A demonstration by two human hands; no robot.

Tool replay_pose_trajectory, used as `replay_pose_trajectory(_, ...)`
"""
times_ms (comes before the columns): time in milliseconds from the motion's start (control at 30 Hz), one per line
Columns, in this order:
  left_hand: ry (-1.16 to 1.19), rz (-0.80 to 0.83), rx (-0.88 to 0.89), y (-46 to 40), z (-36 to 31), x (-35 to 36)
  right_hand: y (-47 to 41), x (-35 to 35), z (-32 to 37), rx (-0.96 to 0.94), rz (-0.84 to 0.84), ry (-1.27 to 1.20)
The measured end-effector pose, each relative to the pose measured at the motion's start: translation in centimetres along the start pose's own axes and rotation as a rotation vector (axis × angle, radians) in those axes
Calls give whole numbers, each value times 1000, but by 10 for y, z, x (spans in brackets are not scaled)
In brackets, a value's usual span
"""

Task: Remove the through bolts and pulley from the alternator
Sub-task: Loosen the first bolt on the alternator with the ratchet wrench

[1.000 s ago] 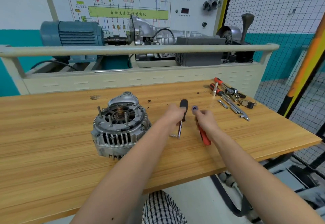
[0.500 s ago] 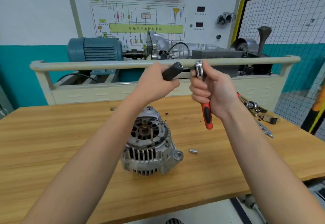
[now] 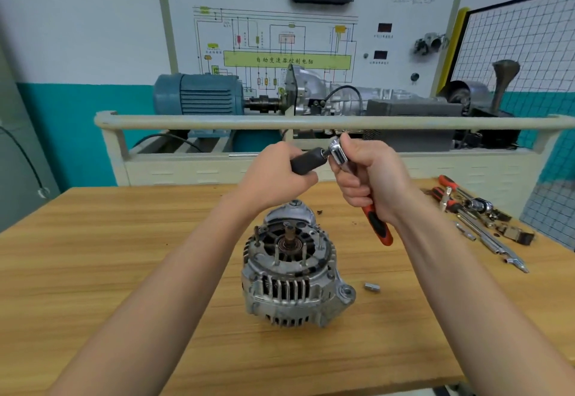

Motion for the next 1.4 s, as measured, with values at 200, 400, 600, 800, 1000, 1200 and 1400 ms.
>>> replay_pose_trajectory(200,-128,-67,-94,7,4,1,-11,6,-14,97,-61,15)
replay_pose_trajectory(400,-166,-63,-136,3,3,2,-15,1,-19,89,-73,12)
replay_pose_trajectory(600,146,6,-170,-12,-4,-7,-15,-19,-5,83,10,16)
replay_pose_trajectory(800,357,37,-241,-24,-1,2,9,-74,-61,334,-191,101)
replay_pose_trajectory(1000,318,59,-324,-29,7,31,50,-91,-153,703,-113,531)
replay_pose_trajectory(1200,591,61,-378,-30,15,37,56,-81,-183,766,-115,886)
replay_pose_trajectory(1400,872,83,-427,-26,15,44,56,-80,-151,564,-291,527)
Point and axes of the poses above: each hand's wrist, its own y-axis away from the middle knuckle, its own x-axis out of the palm, z = x × y, the point moved 4 cm from there along -y, towards the middle knuckle, and after that the axes turned 10 degrees about z, right-handed, at the moved point
